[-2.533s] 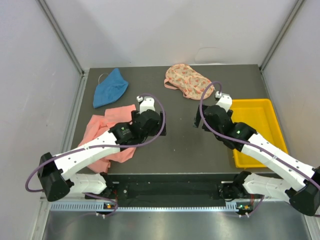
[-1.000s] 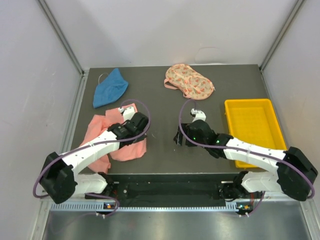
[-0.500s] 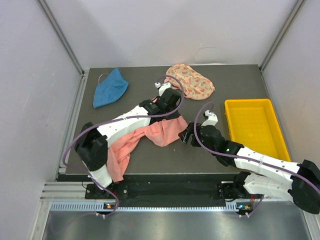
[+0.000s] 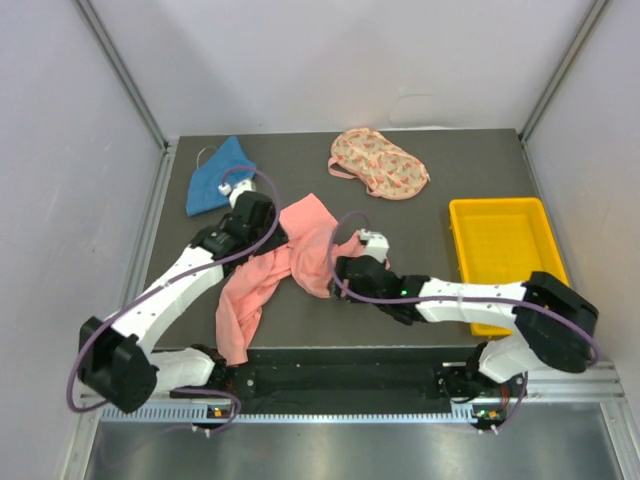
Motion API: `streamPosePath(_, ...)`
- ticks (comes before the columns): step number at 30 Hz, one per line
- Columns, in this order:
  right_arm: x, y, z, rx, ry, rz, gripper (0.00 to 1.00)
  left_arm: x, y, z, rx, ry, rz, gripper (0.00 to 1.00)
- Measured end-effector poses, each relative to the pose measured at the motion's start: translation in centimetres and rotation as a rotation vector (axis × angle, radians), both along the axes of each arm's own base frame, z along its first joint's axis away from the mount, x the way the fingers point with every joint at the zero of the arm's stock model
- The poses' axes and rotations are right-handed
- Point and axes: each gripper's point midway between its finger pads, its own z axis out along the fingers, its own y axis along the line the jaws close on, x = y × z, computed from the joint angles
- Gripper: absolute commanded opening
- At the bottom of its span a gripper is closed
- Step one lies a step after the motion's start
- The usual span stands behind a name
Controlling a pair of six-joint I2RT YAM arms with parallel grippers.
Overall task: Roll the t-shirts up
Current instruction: Flatten out the T-shirt at the center of the board.
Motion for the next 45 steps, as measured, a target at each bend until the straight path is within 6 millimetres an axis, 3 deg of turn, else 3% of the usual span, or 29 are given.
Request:
streamPosePath(4, -0.7, 6.1, 2.8, -0.003, -0.062, 0.088, 0.77, -2.1, 4.6, -1.4, 0.039, 0.026, 0.088, 0.49)
streamPosePath(8, 0.1, 9.5, 3.6, -0.044, -0.094, 0.108, 0.76, -3.6, 9.1, -3.8, 0.106, 0.097, 0.215, 0.48)
streamPosePath(11, 0.9, 10.5, 2.5, -0.115, -0.101, 0.125, 0.76, -4.4, 11.7, -4.7, 0.157, 0.136, 0.305, 0.48)
streamPosePath(14, 1.3, 10.9, 0.7, -0.206, -0.090, 0.154, 0.76, -4.6, 12.7, -5.0, 0.178, 0.145, 0.342, 0.49)
streamPosePath(16, 1.5, 11.0, -0.3, -0.262, -0.083, 0.168, 0.73, -4.8, 12.9, -5.4, 0.184, 0.155, 0.344, 0.56)
streamPosePath(17, 1.6, 11.0, -0.6, -0.280, -0.082, 0.173, 0.69, -5.0, 12.9, -5.7, 0.189, 0.163, 0.340, 0.57)
streamPosePath(20, 1.9, 10.6, -0.9, -0.332, -0.081, 0.182, 0.43, -5.7, 12.9, -7.0, 0.203, 0.204, 0.327, 0.60)
streamPosePath(21, 2.0, 10.3, -1.0, -0.344, -0.078, 0.182, 0.23, -5.9, 12.9, -7.4, 0.205, 0.216, 0.323, 0.61)
streamPosePath(22, 2.1, 10.1, -1.0, -0.351, -0.076, 0.181, 0.16, -6.2, 12.9, -7.8, 0.207, 0.228, 0.317, 0.61)
streamPosePath(25, 2.9, 9.2, -1.1, -0.372, -0.065, 0.169, 0.03, -7.0, 12.8, -9.0, 0.206, 0.256, 0.305, 0.49)
streamPosePath(26, 3.2, 8.8, -1.2, -0.378, -0.061, 0.161, 0.01, -7.2, 12.8, -9.4, 0.204, 0.266, 0.300, 0.34)
streamPosePath(29, 4.4, 7.2, -0.8, -0.398, -0.046, 0.131, 0.00, -7.6, 12.4, -10.2, 0.187, 0.282, 0.285, 0.02)
streamPosePath(30, 4.7, 6.8, -0.5, -0.398, -0.046, 0.120, 0.00, -7.6, 12.3, -10.2, 0.180, 0.280, 0.284, 0.00)
streamPosePath(33, 5.7, 5.3, 2.0, -0.389, -0.068, 0.095, 0.00, -6.9, 11.6, -10.0, 0.152, 0.255, 0.262, 0.00)
streamPosePath(38, 6.9, 2.2, 8.6, -0.358, -0.156, 0.048, 0.00, -5.7, 11.5, -8.1, 0.149, 0.203, 0.253, 0.00)
streamPosePath(41, 7.3, 0.1, 13.0, -0.350, -0.225, 0.011, 0.00, -3.8, 11.6, -4.5, 0.156, 0.113, 0.262, 0.00)
streamPosePath(45, 7.1, -2.1, 18.5, -0.332, -0.307, -0.016, 0.00, -1.2, 12.2, 2.8, 0.152, -0.074, 0.295, 0.00)
